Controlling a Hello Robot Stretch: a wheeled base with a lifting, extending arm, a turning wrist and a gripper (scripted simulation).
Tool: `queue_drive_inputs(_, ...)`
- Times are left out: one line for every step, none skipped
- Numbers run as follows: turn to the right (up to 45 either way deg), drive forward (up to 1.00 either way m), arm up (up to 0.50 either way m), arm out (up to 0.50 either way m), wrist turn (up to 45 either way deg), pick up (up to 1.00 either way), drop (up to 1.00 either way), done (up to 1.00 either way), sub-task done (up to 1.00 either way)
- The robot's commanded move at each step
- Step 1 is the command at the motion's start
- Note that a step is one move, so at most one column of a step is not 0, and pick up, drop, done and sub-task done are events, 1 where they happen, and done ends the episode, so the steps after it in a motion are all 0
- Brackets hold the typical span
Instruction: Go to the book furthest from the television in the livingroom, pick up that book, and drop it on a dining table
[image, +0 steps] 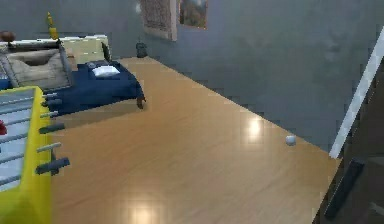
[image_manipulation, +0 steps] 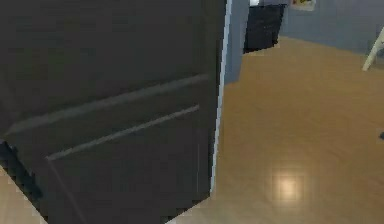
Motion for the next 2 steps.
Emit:
queue_drive_inputs(0.0,0.65,0.0,0.0,0.0,0.0,0.0,0.0,0.0)
queue_drive_inputs(45.0,0.0,0.0,0.0,0.0,0.0,0.0,0.0,0.0)
